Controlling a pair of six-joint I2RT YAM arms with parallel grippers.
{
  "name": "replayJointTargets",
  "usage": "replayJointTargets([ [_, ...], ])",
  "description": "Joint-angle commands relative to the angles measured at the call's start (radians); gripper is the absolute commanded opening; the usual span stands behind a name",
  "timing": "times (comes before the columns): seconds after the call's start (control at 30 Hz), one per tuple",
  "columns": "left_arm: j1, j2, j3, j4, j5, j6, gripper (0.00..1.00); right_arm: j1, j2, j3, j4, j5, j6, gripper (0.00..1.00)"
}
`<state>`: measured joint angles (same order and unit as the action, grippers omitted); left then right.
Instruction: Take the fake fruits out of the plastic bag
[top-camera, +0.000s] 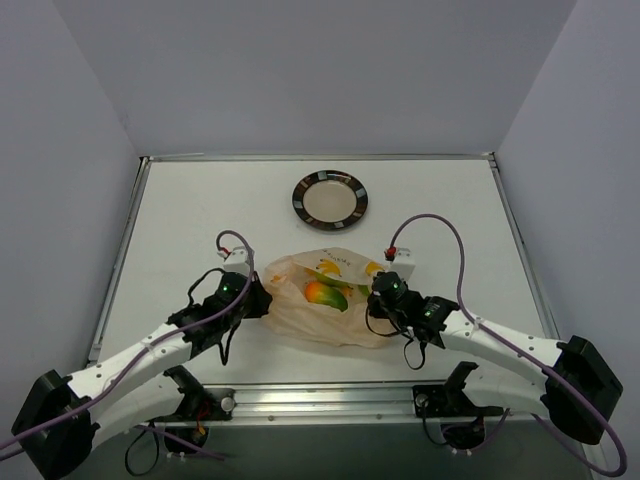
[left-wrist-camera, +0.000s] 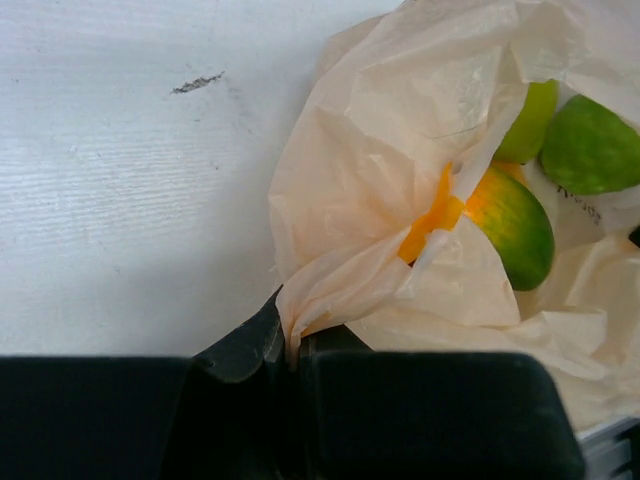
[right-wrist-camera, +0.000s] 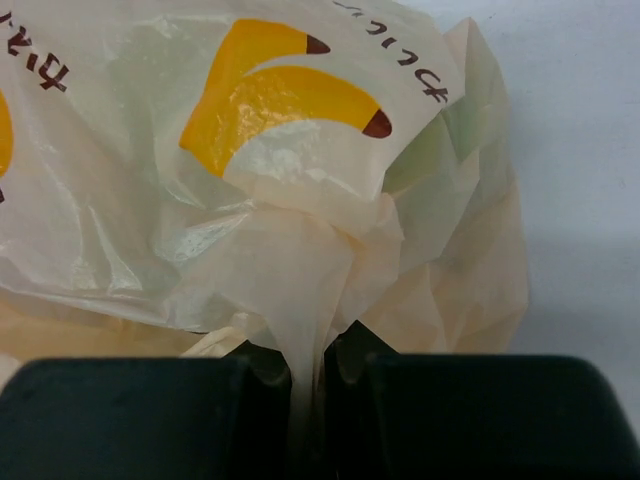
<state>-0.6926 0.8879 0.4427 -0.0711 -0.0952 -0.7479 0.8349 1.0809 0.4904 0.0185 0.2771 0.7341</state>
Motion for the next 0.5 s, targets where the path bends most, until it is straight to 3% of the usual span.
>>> replayJointTargets([
  [0.0, 0.002, 0.067, 0.111, 0.002, -0.075, 0.013, 0.02, 0.015, -0.016, -0.009, -0.006, 0.062, 0.079, 0.00],
  [0.1, 0.001, 0.123, 0.174, 0.016, -0.051, 0.036, 0.03, 0.015, 0.023, -0.004, -0.012, 0.105, 0.080, 0.01],
  [0.13, 0.002, 0.143, 0.195, 0.016, -0.023, 0.044, 0.11, 0.015, 0.033, 0.003, -0.012, 0.117, 0.073, 0.02],
  [0.17, 0.001, 0.146, 0.208, -0.004, -0.009, 0.068, 0.22, 0.015, 0.042, 0.020, -0.014, 0.131, 0.067, 0.02],
  [0.2, 0.002, 0.132, 0.224, -0.030, -0.008, 0.082, 0.52, 0.015, 0.056, 0.031, -0.014, 0.163, 0.050, 0.02],
  [0.27, -0.001, 0.093, 0.269, -0.135, -0.018, 0.105, 0.81, 0.013, 0.065, 0.056, -0.015, 0.191, 0.030, 0.03],
  [0.4, 0.001, -0.051, 0.369, -0.379, -0.060, 0.140, 0.94, 0.013, 0.089, 0.080, -0.014, 0.201, -0.004, 0.03],
  [0.47, -0.001, -0.087, 0.434, -0.525, -0.080, 0.142, 0.94, 0.015, 0.097, 0.080, -0.014, 0.201, -0.004, 0.03],
])
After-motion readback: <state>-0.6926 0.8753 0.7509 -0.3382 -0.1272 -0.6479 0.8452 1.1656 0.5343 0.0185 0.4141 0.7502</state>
